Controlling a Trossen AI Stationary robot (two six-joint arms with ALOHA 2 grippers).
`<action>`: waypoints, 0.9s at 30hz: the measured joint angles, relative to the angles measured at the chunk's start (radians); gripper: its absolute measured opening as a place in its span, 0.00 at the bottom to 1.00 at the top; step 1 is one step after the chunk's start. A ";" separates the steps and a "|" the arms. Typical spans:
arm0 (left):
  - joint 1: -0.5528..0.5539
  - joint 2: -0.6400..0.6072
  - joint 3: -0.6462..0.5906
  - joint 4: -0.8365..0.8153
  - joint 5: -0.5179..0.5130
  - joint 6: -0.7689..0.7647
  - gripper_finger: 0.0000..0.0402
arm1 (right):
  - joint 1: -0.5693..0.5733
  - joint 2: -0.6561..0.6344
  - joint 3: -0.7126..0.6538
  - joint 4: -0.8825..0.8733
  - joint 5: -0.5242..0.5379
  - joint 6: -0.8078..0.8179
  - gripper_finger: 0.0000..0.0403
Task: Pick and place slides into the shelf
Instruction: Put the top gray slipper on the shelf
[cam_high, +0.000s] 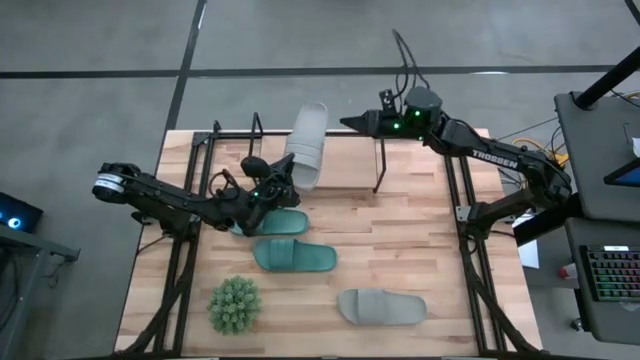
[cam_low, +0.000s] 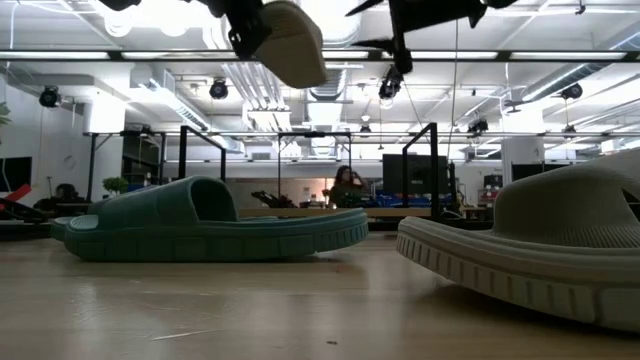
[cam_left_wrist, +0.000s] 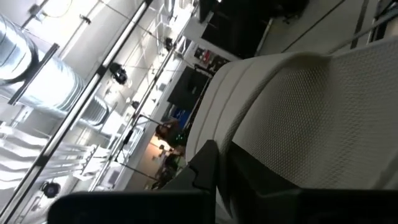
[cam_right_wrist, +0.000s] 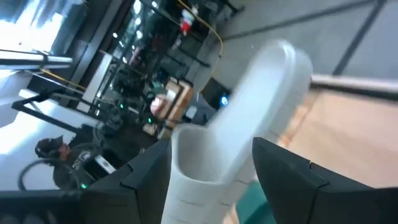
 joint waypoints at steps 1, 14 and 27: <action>0.000 0.000 -0.006 0.001 -0.007 -0.001 0.00 | -0.002 0.000 0.014 0.000 0.001 -0.013 0.53; -0.001 0.039 -0.127 0.000 -0.213 -0.178 0.00 | 0.010 -0.009 0.153 -0.112 -0.005 -0.096 0.53; 0.001 0.213 -0.171 0.004 -0.210 -0.339 0.00 | 0.025 -0.051 0.157 -0.117 -0.006 -0.102 0.53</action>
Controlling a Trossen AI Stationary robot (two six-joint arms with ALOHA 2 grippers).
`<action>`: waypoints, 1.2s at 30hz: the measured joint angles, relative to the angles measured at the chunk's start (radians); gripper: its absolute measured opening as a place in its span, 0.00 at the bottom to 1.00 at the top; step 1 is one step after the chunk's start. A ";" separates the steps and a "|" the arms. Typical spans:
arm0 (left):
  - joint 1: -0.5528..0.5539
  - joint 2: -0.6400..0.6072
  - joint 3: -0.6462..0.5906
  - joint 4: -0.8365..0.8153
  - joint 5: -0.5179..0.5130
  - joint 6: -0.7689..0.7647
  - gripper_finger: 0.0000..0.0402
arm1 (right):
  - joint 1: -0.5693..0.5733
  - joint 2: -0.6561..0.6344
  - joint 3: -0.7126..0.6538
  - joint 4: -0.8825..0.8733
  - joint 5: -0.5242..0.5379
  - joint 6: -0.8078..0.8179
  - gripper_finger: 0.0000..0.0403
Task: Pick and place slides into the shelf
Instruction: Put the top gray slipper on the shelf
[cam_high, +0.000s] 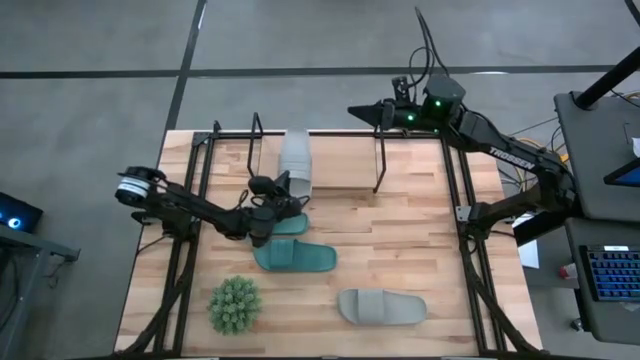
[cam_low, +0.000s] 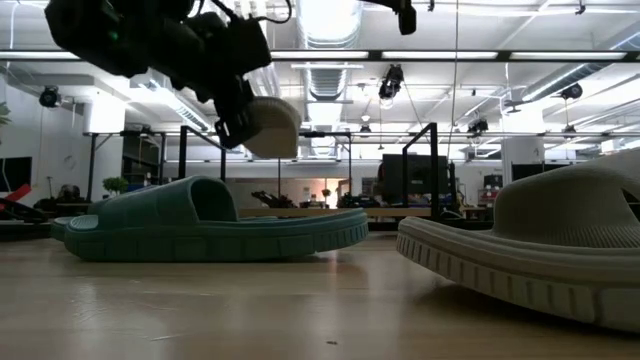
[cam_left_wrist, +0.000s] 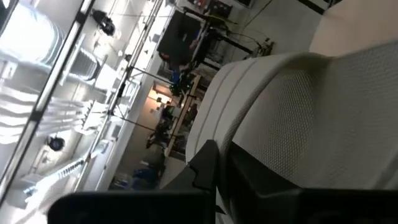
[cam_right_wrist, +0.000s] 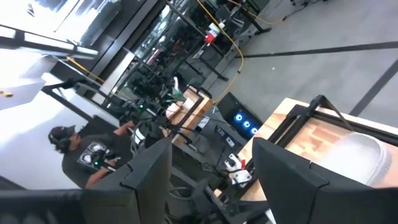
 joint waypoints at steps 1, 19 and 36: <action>0.003 0.007 -0.003 -0.003 -0.017 -0.017 0.00 | 0.000 -0.003 0.000 -0.002 0.000 0.002 0.53; 0.041 0.095 -0.077 0.003 -0.051 -0.175 0.00 | 0.002 -0.012 -0.001 -0.005 0.000 0.008 0.53; 0.126 0.013 -0.214 0.005 0.060 -0.185 0.00 | 0.001 -0.012 -0.001 -0.004 0.009 0.011 0.53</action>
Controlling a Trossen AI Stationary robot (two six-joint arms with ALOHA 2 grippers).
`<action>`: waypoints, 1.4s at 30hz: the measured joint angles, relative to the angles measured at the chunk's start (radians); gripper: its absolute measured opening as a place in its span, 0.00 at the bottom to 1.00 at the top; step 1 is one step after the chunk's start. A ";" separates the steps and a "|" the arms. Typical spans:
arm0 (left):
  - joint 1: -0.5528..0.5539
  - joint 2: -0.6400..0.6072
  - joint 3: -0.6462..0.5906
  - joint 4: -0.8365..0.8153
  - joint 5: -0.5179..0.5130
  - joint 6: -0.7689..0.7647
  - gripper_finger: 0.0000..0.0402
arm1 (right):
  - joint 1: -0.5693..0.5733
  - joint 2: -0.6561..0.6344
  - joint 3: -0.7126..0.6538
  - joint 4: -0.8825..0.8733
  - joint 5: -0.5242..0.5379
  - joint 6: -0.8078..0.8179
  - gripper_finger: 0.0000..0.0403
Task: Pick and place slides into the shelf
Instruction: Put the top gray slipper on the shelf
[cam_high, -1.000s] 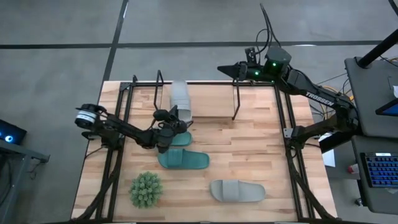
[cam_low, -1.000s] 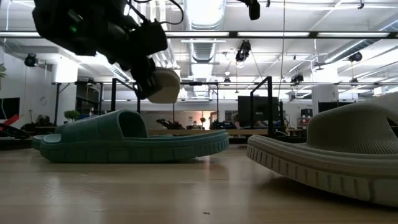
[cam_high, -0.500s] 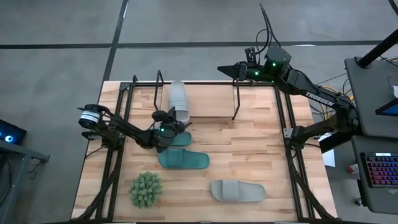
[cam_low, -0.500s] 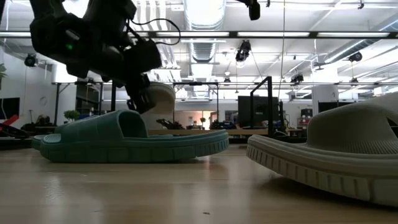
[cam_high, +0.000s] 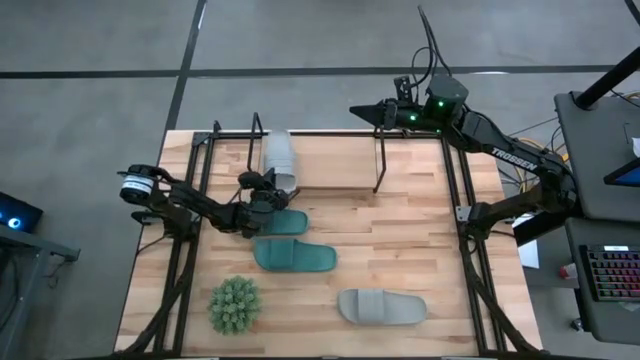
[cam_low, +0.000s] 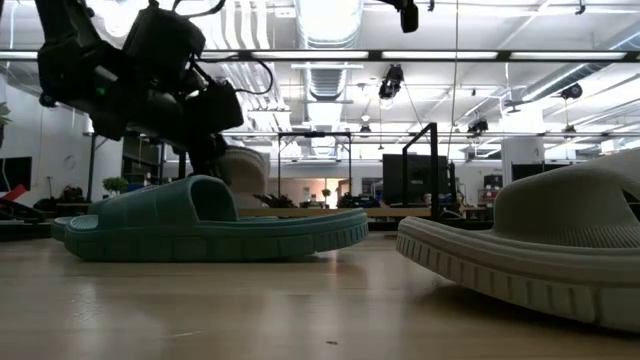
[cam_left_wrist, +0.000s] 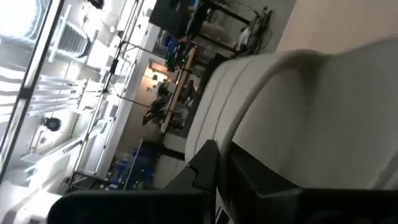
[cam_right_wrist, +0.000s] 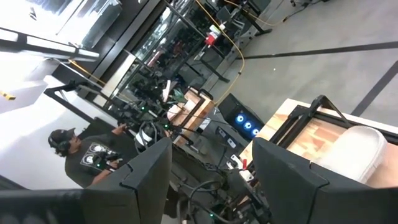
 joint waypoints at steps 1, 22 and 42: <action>0.002 -0.005 -0.004 0.000 0.001 0.000 0.00 | 0.000 0.000 0.000 0.000 0.000 0.000 0.53; 0.081 0.000 -0.034 0.000 0.111 -0.029 0.00 | -0.002 0.000 0.000 0.001 0.010 0.019 0.53; 0.083 0.000 -0.036 -0.010 0.134 -0.068 0.17 | -0.002 0.000 0.000 0.001 0.007 0.019 0.53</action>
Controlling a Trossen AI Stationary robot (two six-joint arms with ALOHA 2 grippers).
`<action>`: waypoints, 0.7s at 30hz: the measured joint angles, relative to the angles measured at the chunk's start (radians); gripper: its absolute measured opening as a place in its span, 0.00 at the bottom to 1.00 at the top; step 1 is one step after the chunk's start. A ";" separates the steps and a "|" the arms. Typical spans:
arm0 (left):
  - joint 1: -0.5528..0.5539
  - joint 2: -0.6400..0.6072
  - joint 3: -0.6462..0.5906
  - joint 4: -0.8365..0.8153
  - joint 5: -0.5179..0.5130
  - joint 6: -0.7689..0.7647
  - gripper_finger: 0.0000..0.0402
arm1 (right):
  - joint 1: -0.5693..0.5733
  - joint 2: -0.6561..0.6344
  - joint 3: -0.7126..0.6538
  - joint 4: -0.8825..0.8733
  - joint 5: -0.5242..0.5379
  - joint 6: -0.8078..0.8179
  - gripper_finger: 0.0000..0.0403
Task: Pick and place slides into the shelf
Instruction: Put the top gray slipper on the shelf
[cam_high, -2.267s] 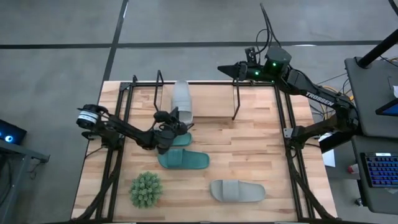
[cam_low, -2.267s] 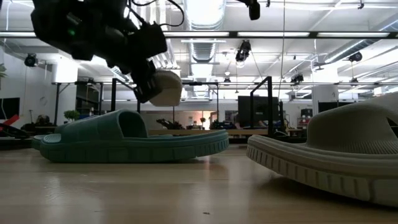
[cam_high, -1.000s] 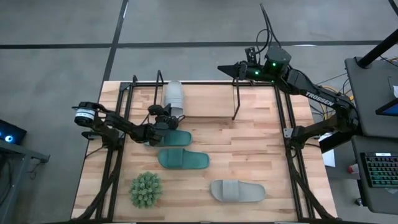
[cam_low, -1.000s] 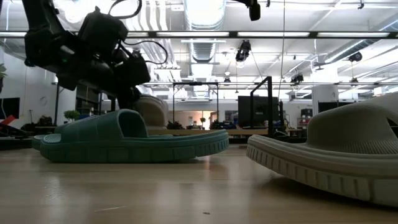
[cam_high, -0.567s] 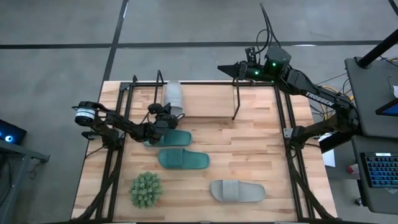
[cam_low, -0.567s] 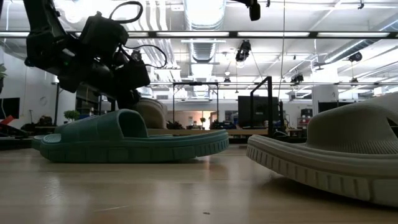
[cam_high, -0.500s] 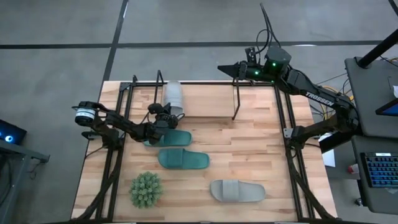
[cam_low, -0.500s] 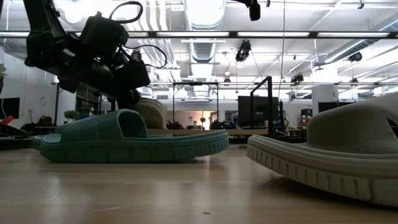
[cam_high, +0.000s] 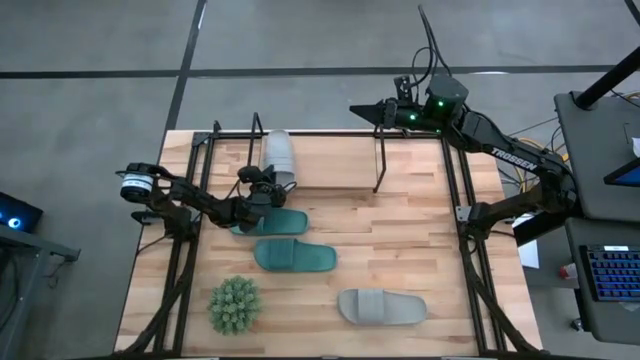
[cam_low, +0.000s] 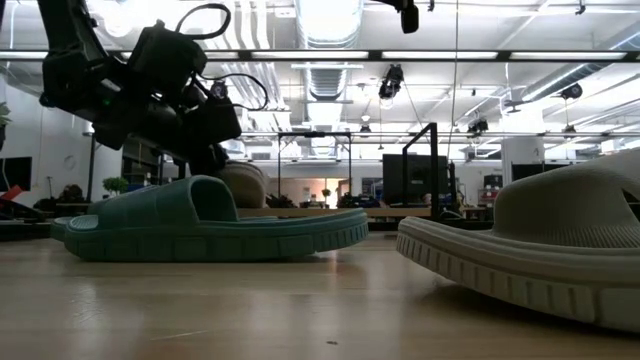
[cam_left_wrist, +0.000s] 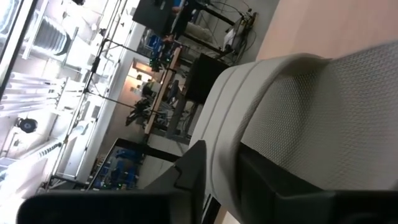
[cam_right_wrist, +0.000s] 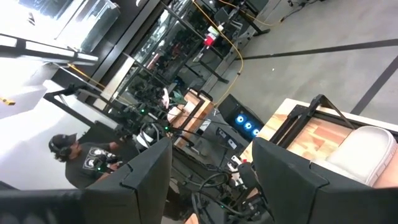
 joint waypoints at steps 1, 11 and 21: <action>0.000 0.000 0.000 0.000 0.003 -0.017 0.18 | 0.000 0.000 0.000 0.000 0.000 0.000 0.53; 0.000 0.000 -0.002 -0.006 0.062 -0.036 0.38 | 0.000 0.000 0.000 0.000 -0.001 0.000 0.53; 0.000 -0.010 -0.004 -0.053 0.077 -0.038 0.49 | 0.000 0.000 0.000 0.000 -0.008 0.000 0.53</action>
